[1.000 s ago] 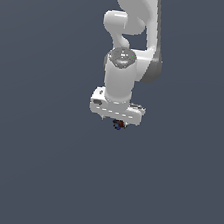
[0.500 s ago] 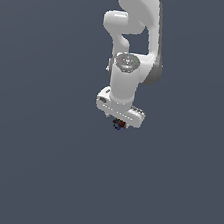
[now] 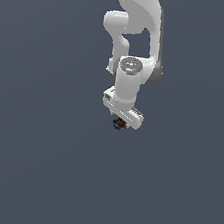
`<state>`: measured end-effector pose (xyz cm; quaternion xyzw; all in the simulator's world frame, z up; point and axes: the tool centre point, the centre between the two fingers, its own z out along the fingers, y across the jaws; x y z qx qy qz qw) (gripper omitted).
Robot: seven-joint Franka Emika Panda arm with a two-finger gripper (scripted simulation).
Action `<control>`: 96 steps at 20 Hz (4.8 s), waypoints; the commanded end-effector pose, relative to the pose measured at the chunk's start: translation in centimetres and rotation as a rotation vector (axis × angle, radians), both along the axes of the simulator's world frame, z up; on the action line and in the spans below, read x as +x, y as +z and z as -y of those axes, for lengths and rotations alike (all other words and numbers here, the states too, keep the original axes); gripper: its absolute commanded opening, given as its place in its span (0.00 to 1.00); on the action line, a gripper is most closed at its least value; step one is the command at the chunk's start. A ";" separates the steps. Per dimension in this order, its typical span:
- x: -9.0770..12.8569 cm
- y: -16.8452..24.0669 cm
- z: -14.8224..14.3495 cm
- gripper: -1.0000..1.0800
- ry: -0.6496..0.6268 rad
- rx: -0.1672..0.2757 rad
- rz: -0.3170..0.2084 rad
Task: Pick up the object and move it to a goal position.
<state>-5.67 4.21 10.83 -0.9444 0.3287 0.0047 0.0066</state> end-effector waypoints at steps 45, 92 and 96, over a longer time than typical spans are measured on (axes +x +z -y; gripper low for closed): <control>-3.8 -7.9 -1.2 0.00 -0.334 -0.016 0.002; 9.1 15.6 16.1 0.00 -0.334 -0.016 0.004; 10.4 17.7 17.6 0.00 -0.334 -0.016 0.004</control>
